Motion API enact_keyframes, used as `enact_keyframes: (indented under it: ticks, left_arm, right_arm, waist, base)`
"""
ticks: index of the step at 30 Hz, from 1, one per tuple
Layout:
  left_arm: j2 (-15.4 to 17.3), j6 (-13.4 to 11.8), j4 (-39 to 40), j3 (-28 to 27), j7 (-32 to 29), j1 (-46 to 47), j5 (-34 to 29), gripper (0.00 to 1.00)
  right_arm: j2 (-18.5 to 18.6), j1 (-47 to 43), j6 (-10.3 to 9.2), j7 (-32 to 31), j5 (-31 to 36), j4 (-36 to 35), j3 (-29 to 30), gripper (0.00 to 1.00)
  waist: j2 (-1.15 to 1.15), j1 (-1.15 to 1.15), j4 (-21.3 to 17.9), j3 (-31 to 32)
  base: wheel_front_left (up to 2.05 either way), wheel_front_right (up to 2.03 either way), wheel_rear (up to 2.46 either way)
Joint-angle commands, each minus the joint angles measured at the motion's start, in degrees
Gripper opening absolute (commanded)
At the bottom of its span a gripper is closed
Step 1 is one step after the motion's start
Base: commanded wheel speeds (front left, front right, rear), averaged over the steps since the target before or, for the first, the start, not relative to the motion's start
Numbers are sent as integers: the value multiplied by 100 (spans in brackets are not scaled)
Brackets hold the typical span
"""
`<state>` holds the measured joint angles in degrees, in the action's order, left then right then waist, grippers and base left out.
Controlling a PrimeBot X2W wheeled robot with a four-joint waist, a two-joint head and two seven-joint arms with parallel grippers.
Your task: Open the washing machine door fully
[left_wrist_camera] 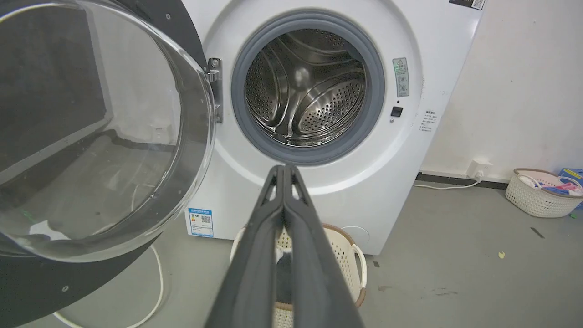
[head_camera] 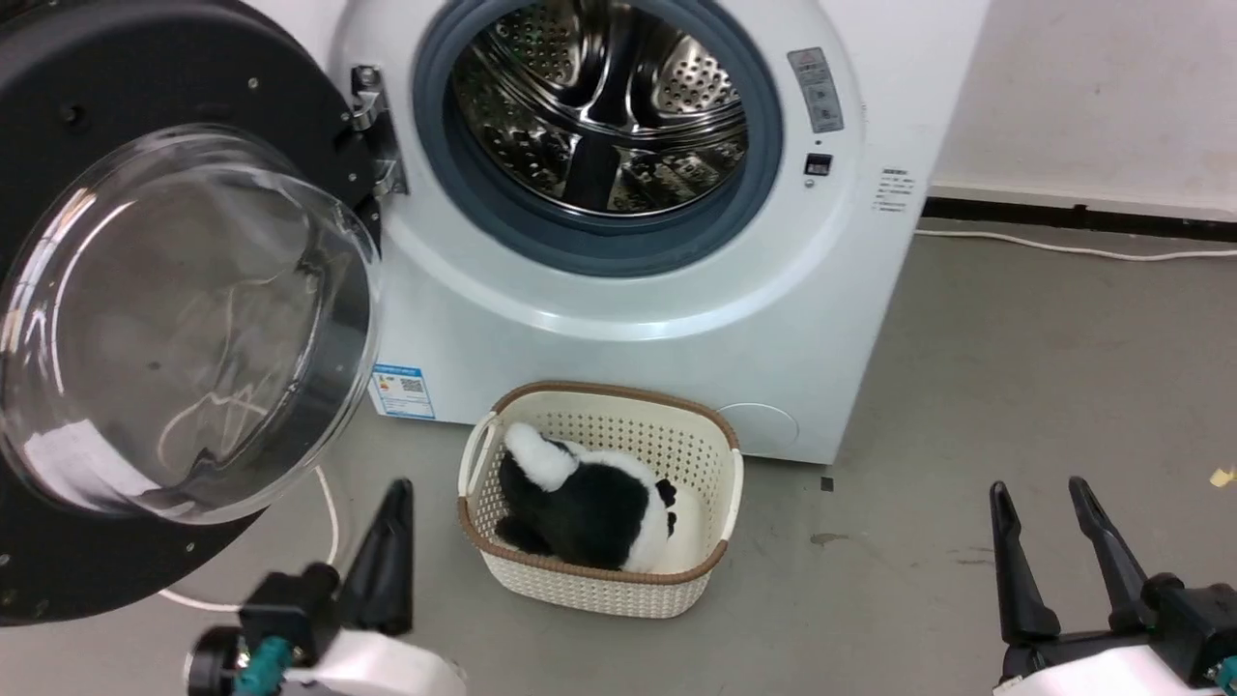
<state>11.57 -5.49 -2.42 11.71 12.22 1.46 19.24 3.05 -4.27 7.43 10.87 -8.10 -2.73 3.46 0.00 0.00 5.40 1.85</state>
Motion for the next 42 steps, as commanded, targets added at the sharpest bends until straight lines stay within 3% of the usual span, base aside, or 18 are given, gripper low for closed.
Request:
enact_keyframes:
  ticks: [1,2,14,30,31,42]
  left_arm:
    - [-20,-47,-39,69,25,-123,-74,92]
    - [-53,-71,-65,108,28,-170,-89,100]
    - [-149,-150,-368,454,126,-447,-329,100]
    - [-74,-284,-409,480,183,-285,-465,100]
    - [-74,-302,-381,474,194,-284,-481,0]
    - [-175,-228,-365,365,60,-346,-525,0]
  right_arm:
    - [-17,-74,6,-11,2,-21,0,100]
    - [-17,-95,6,-14,-7,-9,0,100]
    - [-17,-268,6,46,-60,262,-6,100]
    - [-17,-222,6,124,-115,424,-24,100]
    - [-17,-221,6,127,-116,428,-25,0]
    - [0,-190,0,13,-5,409,-36,0]
  waist:
    - [0,0,-54,9]
    - [0,0,-71,11]
    - [0,0,-204,38]
    - [0,0,-229,14]
    - [0,0,-225,11]
    - [0,1,-246,0]
  base:
    - [0,0,0]
    - [0,0,0]
    - [0,0,0]
    - [0,0,0]
    - [0,0,0]
    - [0,0,0]
